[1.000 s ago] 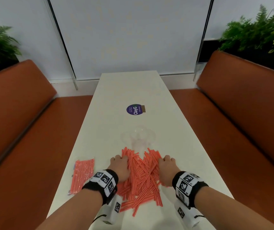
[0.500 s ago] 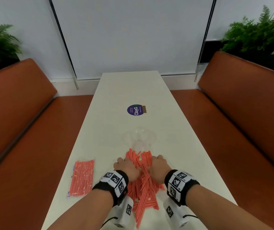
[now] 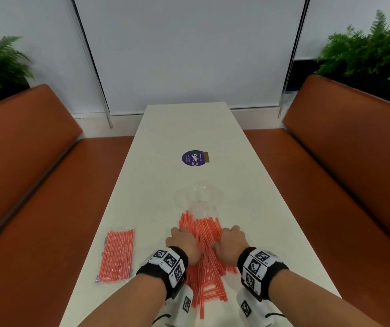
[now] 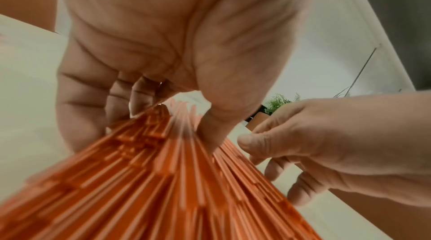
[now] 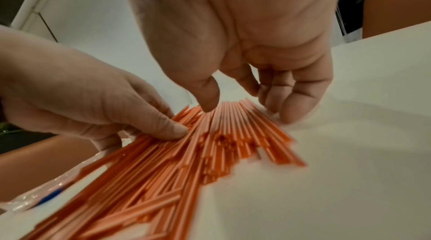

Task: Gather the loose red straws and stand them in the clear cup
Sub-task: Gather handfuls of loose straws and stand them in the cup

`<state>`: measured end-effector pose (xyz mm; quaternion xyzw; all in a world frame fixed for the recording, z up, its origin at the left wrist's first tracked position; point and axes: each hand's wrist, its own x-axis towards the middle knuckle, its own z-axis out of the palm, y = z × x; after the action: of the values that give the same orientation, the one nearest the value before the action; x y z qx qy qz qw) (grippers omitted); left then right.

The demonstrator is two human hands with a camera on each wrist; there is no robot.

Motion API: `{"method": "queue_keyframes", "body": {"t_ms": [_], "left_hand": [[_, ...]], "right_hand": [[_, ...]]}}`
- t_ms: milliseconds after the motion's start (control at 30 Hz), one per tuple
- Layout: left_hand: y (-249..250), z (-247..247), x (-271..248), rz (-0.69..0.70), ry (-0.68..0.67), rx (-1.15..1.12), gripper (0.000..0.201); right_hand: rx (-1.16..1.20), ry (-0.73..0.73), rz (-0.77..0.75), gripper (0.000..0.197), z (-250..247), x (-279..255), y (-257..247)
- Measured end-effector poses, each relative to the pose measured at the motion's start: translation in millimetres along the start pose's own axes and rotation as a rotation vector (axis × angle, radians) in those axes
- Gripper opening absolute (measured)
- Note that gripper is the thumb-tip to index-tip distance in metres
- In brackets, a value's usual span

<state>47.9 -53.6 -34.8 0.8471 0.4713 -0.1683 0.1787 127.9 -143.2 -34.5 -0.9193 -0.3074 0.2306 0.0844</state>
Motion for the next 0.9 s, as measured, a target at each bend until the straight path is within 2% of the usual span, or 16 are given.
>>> {"method": "queue_keyframes", "body": {"t_ms": [67, 167, 300, 400, 533, 800, 900], "left_hand": [[1, -1, 2, -0.042, 0.006, -0.011, 0.069], [1, -4, 4, -0.074, -0.007, -0.043, 0.061], [0, -5, 8, -0.106, 0.006, -0.121, 0.069], [2, -5, 10, -0.144, 0.047, -0.031, 0.074], [7, -6, 11, -0.154, 0.019, 0.058, 0.063], [5, -6, 14, -0.198, -0.058, -0.153, 0.049], [0, -11, 14, -0.165, -0.062, -0.202, 0.047]], "right_hand": [[-0.062, -0.003, -0.001, 0.058, 0, -1, -3], [-0.082, -0.039, -0.007, 0.061, 7, 2, -12], [-0.045, 0.001, 0.071, 0.068, 10, 8, -14], [-0.054, 0.013, 0.083, 0.076, 12, 14, -14], [-0.155, -0.01, 0.126, 0.05, 26, 24, -28], [-0.05, 0.03, 0.22, 0.034, 38, 33, -38], [0.046, 0.038, 0.239, 0.029, 34, 35, -36]]}}
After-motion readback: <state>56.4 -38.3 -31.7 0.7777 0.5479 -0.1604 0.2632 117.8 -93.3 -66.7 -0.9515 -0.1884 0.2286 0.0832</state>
